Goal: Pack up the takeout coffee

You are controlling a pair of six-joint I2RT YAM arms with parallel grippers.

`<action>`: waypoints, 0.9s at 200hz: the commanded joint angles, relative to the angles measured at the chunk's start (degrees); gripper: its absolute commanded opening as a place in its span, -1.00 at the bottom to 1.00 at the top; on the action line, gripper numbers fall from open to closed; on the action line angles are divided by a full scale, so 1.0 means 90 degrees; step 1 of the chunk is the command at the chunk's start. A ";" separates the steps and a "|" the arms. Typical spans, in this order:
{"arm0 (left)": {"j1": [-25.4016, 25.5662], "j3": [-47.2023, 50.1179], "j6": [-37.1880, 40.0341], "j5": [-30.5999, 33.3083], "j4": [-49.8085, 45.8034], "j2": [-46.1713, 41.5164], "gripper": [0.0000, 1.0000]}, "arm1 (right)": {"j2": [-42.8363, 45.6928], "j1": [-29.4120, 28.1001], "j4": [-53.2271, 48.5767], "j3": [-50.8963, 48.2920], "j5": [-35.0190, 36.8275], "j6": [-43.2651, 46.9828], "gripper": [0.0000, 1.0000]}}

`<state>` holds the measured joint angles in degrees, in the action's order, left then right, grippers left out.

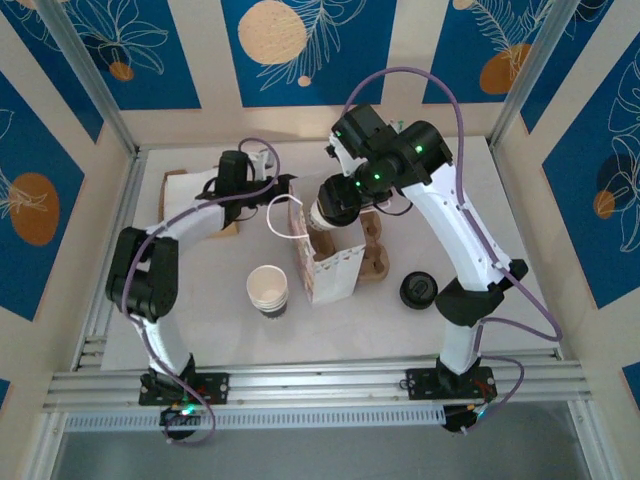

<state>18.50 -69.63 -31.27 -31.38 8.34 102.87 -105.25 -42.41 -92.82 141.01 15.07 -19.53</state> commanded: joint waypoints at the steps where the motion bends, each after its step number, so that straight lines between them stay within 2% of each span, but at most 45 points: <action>1: 0.0024 0.0568 -0.0103 0.0112 0.0380 -0.0592 0.28 | -0.0024 -0.0156 -0.0778 0.0045 0.0139 -0.0025 0.24; 48: 0.0024 0.1517 -0.0117 0.0278 0.0292 -0.1617 0.27 | -0.0027 -0.0450 -0.0973 -0.0087 0.0262 -0.0142 0.24; 86: -0.0053 0.1978 0.0101 0.0545 -0.0070 -0.2220 0.29 | 0.0168 -0.0704 -0.0986 -0.0613 0.0313 -0.0287 0.24; 126: -0.0438 0.1972 0.0041 0.0435 -0.0130 -0.2343 0.31 | 0.0258 -0.0880 -0.0996 -0.1012 0.0340 -0.0336 0.24; 180: -0.0530 0.1780 0.0036 0.0323 -0.0214 -0.2289 0.33 | 0.0336 -0.0953 -0.0996 -0.1456 0.0376 -0.0392 0.24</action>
<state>14.09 -51.90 -31.97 -27.81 7.38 83.07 -104.29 -50.59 -92.84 129.27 18.06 -21.98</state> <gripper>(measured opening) 0.661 0.633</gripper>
